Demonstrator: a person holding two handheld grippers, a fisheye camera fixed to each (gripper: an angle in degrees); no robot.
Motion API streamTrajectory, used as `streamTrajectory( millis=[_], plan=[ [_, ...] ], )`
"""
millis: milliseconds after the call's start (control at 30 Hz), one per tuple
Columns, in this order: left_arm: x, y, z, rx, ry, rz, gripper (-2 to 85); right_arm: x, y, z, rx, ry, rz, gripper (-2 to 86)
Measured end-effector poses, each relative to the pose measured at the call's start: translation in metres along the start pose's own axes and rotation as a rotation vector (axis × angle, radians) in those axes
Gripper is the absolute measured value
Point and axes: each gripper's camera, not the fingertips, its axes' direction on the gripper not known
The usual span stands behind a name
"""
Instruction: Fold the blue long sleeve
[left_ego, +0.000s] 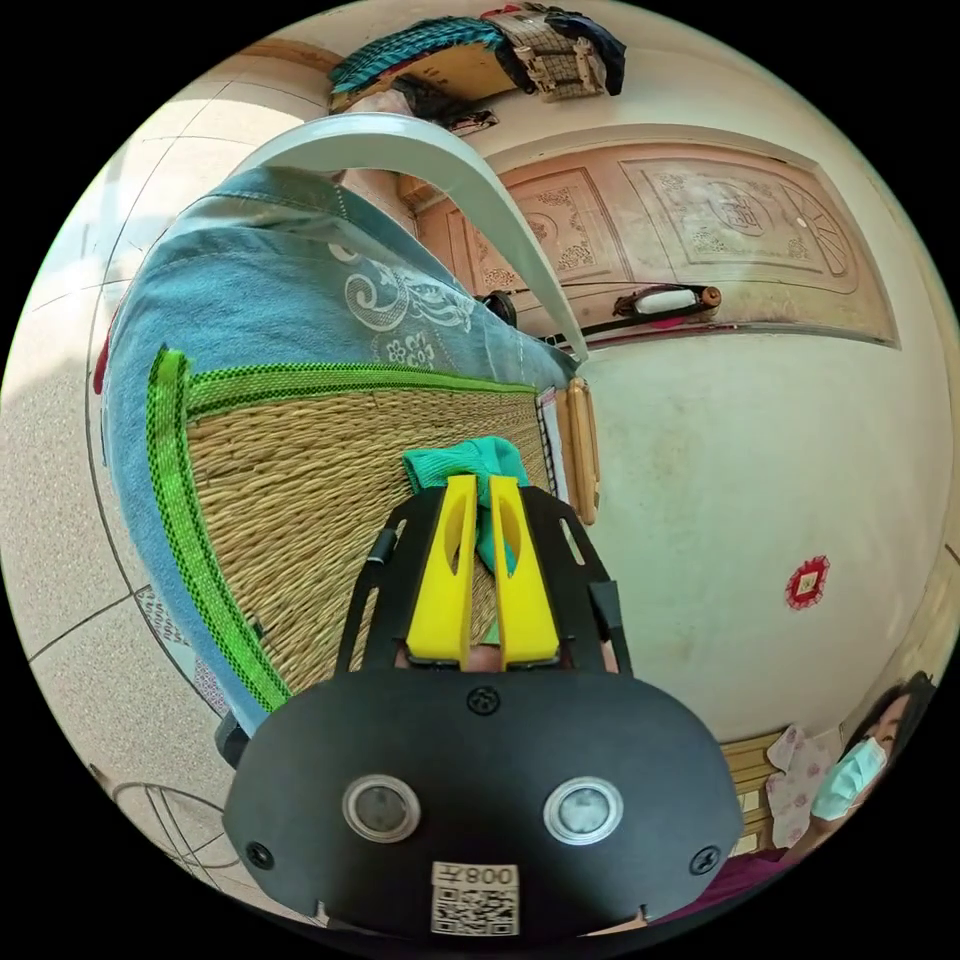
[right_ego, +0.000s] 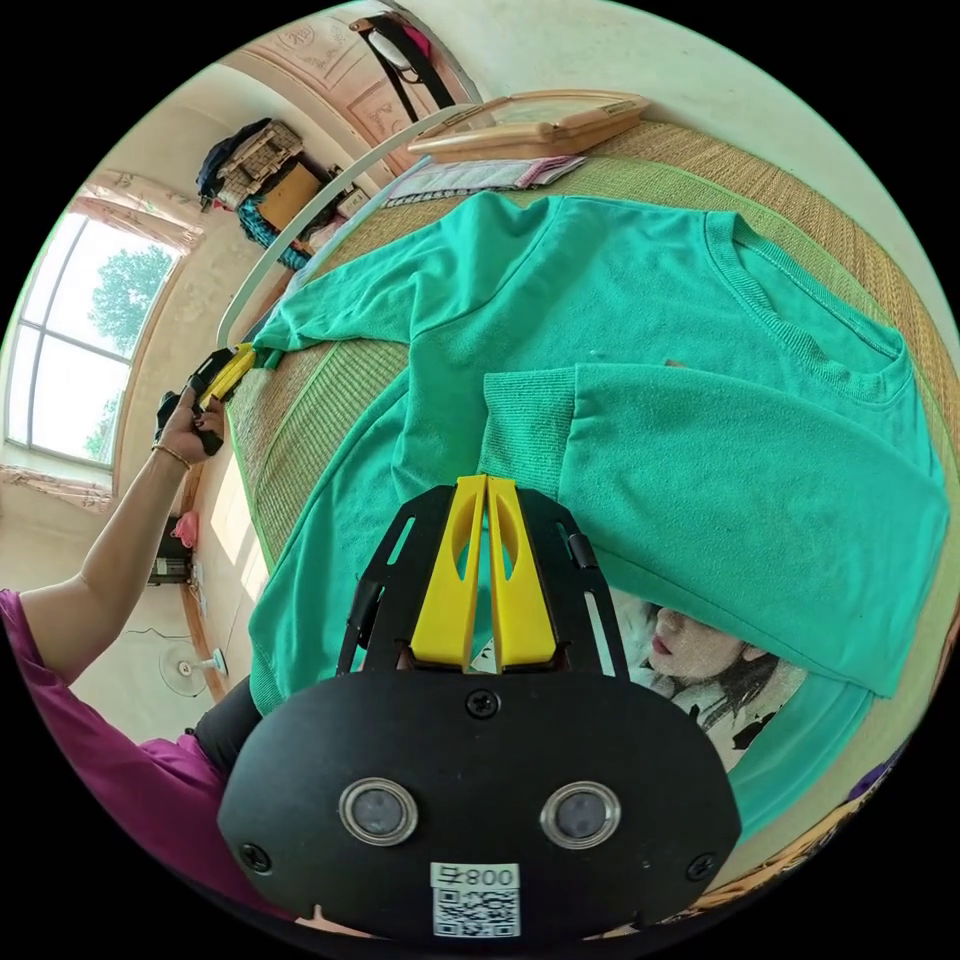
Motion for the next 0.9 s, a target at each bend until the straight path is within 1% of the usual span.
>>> streamTrajectory(
  millis=[67,167,233,267,333,367,400,433,467,500,533,567,633,667,767,900],
  plan=[
    [0.014,0.0,-0.002,-0.006,-0.011,0.049,2.1,0.009,0.003,-0.003,0.01,-0.023,0.016,0.1],
    [0.064,0.002,0.002,-0.027,0.034,0.213,1.2,0.024,0.007,-0.009,0.018,-0.071,0.032,0.2],
    [0.13,0.016,0.019,-0.087,0.148,0.413,0.9,0.034,0.012,-0.017,0.028,-0.092,0.043,0.2],
    [0.15,0.024,0.026,-0.118,0.179,0.475,0.8,0.043,0.018,-0.025,0.047,-0.093,0.064,0.3],
    [0.23,0.073,0.062,-0.281,0.278,0.759,0.7,0.064,0.033,-0.047,0.106,-0.11,0.11,0.5],
    [0.248,0.09,0.072,-0.329,0.294,0.834,0.7,0.082,0.046,-0.064,0.155,-0.126,0.148,0.7],
    [0.278,0.129,0.094,-0.431,0.307,0.97,0.7,0.093,0.055,-0.073,0.181,-0.136,0.172,0.8],
    [0.297,0.173,0.117,-0.548,0.305,1.084,0.7,0.115,0.072,-0.091,0.234,-0.161,0.223,1.1],
    [0.303,0.196,0.129,-0.605,0.296,1.136,0.7,0.138,0.093,-0.11,0.295,-0.192,0.274,1.6],
    [0.306,0.24,0.149,-0.685,0.259,1.211,0.7,0.149,0.104,-0.119,0.33,-0.209,0.298,2.1],
    [0.302,0.281,0.168,-0.765,0.236,1.256,0.7,0.17,0.127,-0.136,0.394,-0.246,0.344,3.1],
    [0.298,0.3,0.177,-0.809,0.219,1.28,0.7,0.189,0.149,-0.148,0.447,-0.286,0.377,4.5],
    [0.277,0.363,0.205,-0.924,0.104,1.344,0.7,0.216,0.177,-0.156,0.496,-0.355,0.438,6.8],
    [0.273,0.375,0.21,-0.941,0.077,1.353,0.7,0.231,0.19,-0.157,0.514,-0.415,0.454,7.9],
    [0.262,0.411,0.218,-0.969,0.051,1.343,0.7,0.253,0.208,-0.157,0.524,-0.472,0.479,9.6],
    [0.267,0.45,0.219,-0.922,-0.012,1.423,0.7,0.269,0.208,-0.155,0.5,-0.511,0.492,12.0]
  ],
)
